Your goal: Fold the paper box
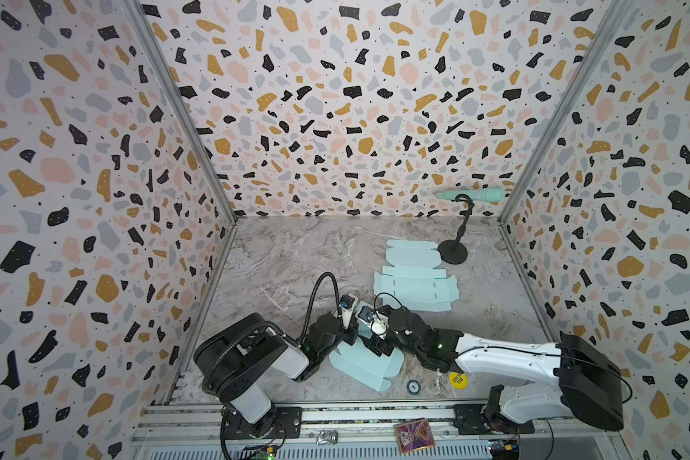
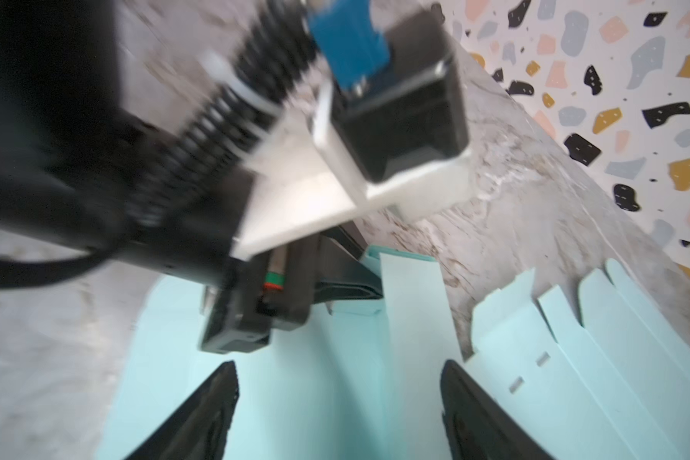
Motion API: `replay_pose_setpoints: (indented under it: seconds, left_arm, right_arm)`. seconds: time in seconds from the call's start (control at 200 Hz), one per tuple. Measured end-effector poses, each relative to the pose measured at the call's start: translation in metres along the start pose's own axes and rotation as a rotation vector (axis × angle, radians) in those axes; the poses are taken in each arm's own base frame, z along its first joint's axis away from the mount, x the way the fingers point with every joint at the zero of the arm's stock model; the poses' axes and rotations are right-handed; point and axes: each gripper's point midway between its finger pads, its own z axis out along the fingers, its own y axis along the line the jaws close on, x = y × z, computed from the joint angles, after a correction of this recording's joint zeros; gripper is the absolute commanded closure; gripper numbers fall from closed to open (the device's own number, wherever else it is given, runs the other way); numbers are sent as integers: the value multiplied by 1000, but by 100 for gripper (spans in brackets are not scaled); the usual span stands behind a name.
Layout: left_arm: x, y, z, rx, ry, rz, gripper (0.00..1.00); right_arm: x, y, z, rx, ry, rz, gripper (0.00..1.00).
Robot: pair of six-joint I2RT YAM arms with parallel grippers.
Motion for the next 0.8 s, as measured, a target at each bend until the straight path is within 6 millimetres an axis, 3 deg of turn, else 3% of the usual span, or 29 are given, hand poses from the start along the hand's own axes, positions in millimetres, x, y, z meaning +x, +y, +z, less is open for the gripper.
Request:
replay_pose_setpoints:
  seconds: [0.17,0.39,0.546,0.801]
  left_arm:
    - [1,-5,0,10,2,9,95]
    - [4,-11,0,10,13,31,95]
    - [2,-13,3,4,12,39,95]
    - [3,-14,6,-9,14,47,95]
  right_arm:
    - [1,-19,-12,-5,-51,194,15]
    - [9,-78,-10,56,-53,440,18]
    - [1,-74,12,-5,-16,478,22]
    - [32,-60,34,-55,97,539,35]
